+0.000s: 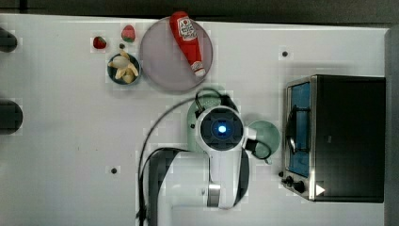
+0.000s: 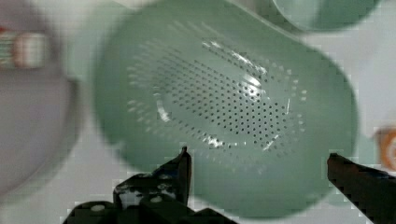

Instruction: Drag strainer right to left.

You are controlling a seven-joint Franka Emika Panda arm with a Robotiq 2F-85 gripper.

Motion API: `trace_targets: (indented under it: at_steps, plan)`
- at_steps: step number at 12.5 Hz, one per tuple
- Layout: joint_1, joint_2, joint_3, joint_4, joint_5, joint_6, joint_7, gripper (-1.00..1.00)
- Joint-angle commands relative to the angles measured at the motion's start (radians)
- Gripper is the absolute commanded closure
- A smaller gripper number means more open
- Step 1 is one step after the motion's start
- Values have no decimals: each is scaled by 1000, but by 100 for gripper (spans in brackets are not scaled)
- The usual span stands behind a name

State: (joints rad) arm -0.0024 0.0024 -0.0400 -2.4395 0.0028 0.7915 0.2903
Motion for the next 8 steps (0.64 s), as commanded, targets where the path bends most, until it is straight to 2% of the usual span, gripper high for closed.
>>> trace_targets:
  at_steps: [1, 5, 8]
  plan:
    - [-2, 62, 10, -37, -11, 175, 261, -100]
    - [20, 264, 46, -37, -10, 374, 516, -100]
    - [43, 362, 58, -35, -10, 520, 526, -100]
